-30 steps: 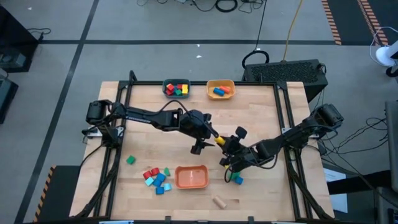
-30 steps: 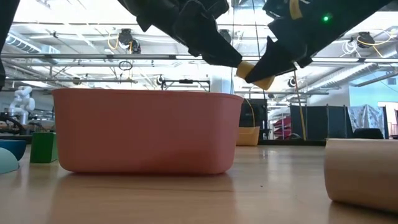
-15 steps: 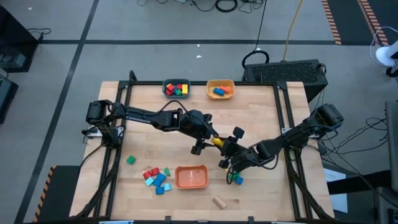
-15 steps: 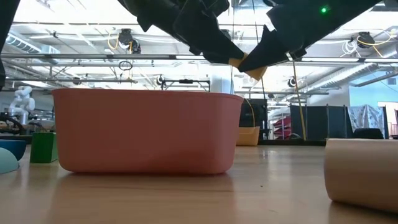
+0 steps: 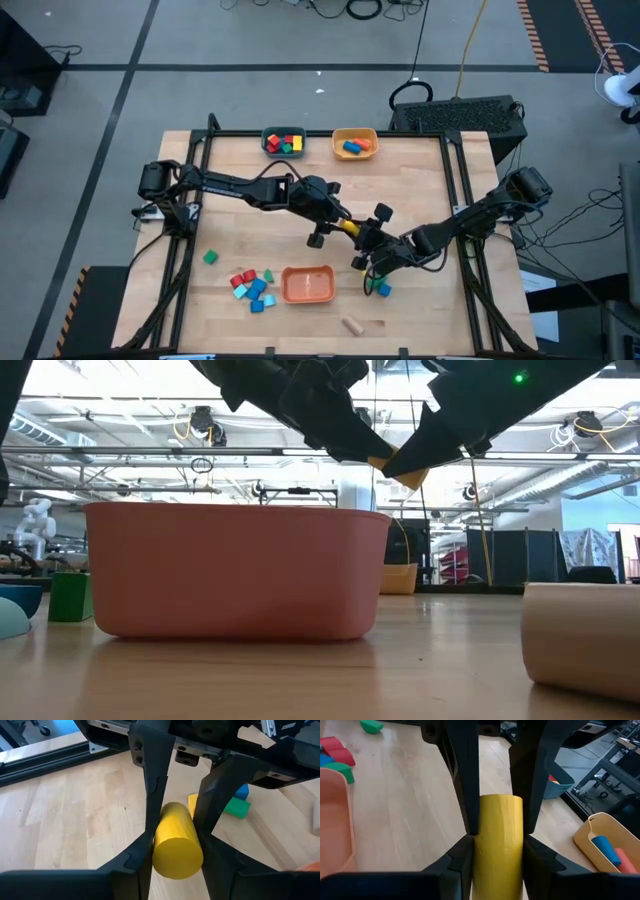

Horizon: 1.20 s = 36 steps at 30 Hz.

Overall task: Sort blocks by size
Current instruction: Put the yellow cylindrical block into the yellow bin

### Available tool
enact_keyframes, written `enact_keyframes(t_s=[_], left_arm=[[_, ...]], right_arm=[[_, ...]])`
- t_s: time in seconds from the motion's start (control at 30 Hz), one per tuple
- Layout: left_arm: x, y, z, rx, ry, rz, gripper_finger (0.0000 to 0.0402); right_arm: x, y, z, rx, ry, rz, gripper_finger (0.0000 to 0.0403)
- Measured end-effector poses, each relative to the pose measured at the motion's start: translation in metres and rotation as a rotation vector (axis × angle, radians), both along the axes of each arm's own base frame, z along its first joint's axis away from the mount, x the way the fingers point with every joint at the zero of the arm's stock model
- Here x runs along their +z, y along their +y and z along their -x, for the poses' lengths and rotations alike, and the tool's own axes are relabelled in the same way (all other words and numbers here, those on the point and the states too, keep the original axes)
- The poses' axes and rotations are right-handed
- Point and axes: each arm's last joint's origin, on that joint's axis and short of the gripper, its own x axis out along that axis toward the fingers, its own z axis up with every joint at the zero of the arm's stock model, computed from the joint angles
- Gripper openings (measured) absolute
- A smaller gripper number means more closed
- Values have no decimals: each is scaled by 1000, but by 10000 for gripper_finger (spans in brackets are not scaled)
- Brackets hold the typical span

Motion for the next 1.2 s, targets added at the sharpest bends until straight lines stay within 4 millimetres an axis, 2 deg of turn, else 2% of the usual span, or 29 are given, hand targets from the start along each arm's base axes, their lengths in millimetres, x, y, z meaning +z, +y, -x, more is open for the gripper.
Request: enact_keyframes(t_s=[0.1, 0.23, 0.33, 0.43, 0.7, 0.8, 1.03, 1.2], left_arm=[[0, 1, 0, 14, -2, -8, 132], [-1, 11, 0, 119, 5, -65, 132], [-2, 30, 2, 194, 22, -86, 132], [0, 61, 5, 329, 14, -121, 132], [5, 155, 23, 542, -6, -63, 132], [-2, 183, 21, 573, 9, -8, 132], [-23, 229, -4, 626, 153, 29, 132], [-23, 246, -23, 657, 208, 66, 132]], right_arm=[[0, 0, 0, -5, -2, -3, 152], [-2, -2, 2, -45, 0, -16, 213], [-7, -4, 7, -92, 14, -58, 243], [-17, -6, 15, -123, 93, -167, 259], [-25, -14, 26, -230, 175, -282, 262], [-25, -14, 26, -232, 167, -279, 261], [-25, -15, 26, -234, 175, -274, 260], [-26, -14, 26, -225, 190, -286, 259]])
